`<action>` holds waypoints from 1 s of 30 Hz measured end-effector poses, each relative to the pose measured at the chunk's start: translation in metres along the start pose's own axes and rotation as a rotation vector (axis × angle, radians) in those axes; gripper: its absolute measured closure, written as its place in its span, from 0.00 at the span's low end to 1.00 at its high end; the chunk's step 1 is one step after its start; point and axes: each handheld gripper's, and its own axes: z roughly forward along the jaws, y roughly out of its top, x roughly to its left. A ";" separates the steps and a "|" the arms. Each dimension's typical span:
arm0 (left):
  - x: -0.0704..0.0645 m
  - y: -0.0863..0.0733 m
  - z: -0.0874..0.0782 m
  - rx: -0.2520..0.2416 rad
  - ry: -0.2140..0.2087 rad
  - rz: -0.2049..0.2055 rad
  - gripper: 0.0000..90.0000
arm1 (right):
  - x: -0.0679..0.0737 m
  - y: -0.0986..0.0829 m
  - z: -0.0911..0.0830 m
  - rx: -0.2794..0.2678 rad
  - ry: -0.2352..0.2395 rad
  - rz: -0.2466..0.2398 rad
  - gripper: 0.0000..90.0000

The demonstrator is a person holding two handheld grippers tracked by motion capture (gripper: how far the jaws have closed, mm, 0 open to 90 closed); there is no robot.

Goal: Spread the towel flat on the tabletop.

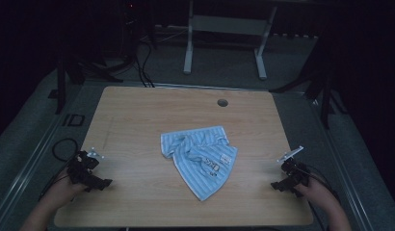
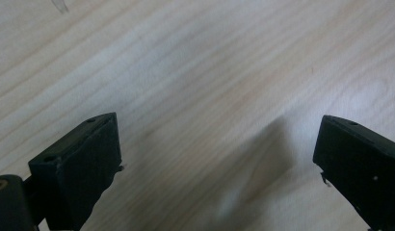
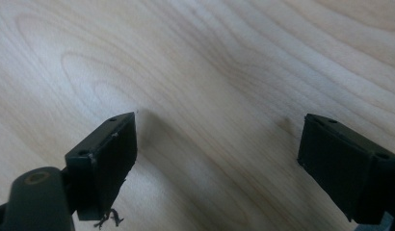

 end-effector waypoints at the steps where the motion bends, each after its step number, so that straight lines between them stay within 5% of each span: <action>1: 0.000 0.000 -0.001 0.014 -0.002 0.004 0.04 | 0.000 0.002 0.000 0.027 0.004 -0.007 0.15; 17: 0.001 0.001 -0.001 0.255 -0.037 0.081 0.05 | -0.003 0.031 0.002 0.358 0.106 -0.053 0.17; 24: -0.002 0.007 -0.002 0.270 -0.067 0.079 0.05 | -0.006 0.035 0.002 0.381 0.118 -0.059 0.16; 27: -0.005 0.014 -0.004 0.318 -0.107 0.036 0.05 | -0.004 0.036 0.002 0.403 0.118 -0.084 0.16; 30: -0.008 0.020 -0.003 0.372 -0.079 0.041 0.06 | -0.002 0.039 -0.001 0.413 0.096 -0.130 0.17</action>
